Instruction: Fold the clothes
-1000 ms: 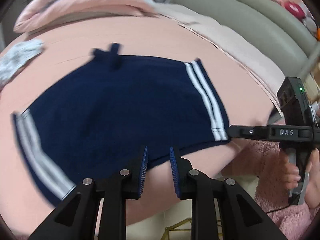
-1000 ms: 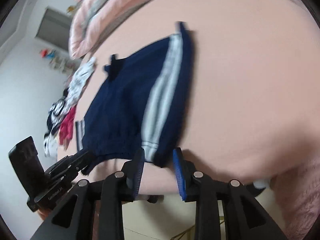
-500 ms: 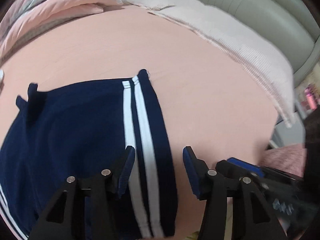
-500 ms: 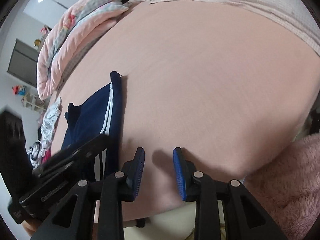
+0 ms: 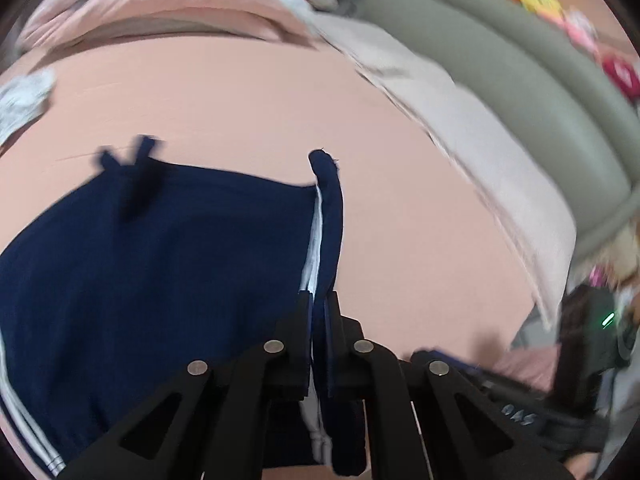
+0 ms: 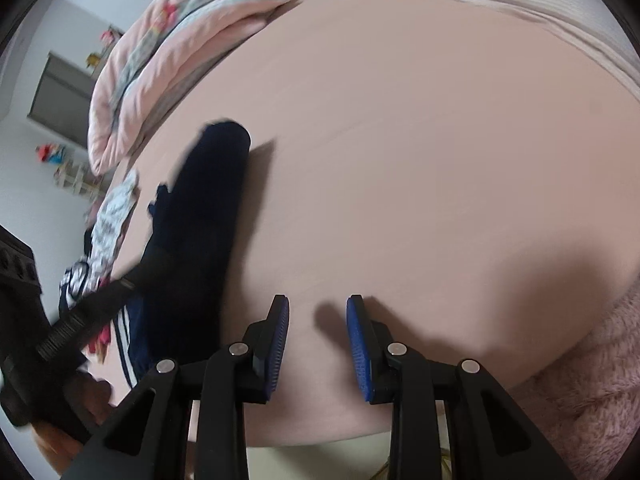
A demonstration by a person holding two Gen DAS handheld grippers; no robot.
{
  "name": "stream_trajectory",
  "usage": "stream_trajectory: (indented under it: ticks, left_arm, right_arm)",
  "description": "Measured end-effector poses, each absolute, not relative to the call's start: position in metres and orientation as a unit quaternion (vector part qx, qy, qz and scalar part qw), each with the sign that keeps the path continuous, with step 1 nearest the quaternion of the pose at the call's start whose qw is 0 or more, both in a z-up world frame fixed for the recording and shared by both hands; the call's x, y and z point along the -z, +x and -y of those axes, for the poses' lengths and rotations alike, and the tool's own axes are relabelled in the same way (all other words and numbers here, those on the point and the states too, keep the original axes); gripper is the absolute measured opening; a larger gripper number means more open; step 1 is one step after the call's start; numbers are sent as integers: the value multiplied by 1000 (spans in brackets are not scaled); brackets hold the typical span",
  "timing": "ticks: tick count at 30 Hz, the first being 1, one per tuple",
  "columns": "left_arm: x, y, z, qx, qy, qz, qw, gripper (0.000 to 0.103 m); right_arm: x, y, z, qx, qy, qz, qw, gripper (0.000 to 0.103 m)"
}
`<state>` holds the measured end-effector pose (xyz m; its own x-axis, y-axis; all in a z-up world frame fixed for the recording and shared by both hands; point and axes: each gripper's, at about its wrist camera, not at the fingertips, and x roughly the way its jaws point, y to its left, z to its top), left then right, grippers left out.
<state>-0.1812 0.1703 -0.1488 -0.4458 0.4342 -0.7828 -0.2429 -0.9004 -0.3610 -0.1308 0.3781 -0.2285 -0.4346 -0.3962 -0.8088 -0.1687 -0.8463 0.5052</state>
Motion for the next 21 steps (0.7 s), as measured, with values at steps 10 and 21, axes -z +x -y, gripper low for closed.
stream_trajectory:
  ticks: [10, 21]
  left_arm:
    - [154, -143, 4, -861, -471, 180, 66, 3]
    - [186, -97, 62, -832, -489, 242, 103, 20]
  right_arm:
    - [195, -158, -270, 821, 526, 112, 192, 29]
    - [214, -162, -159, 799, 531, -6, 282, 34]
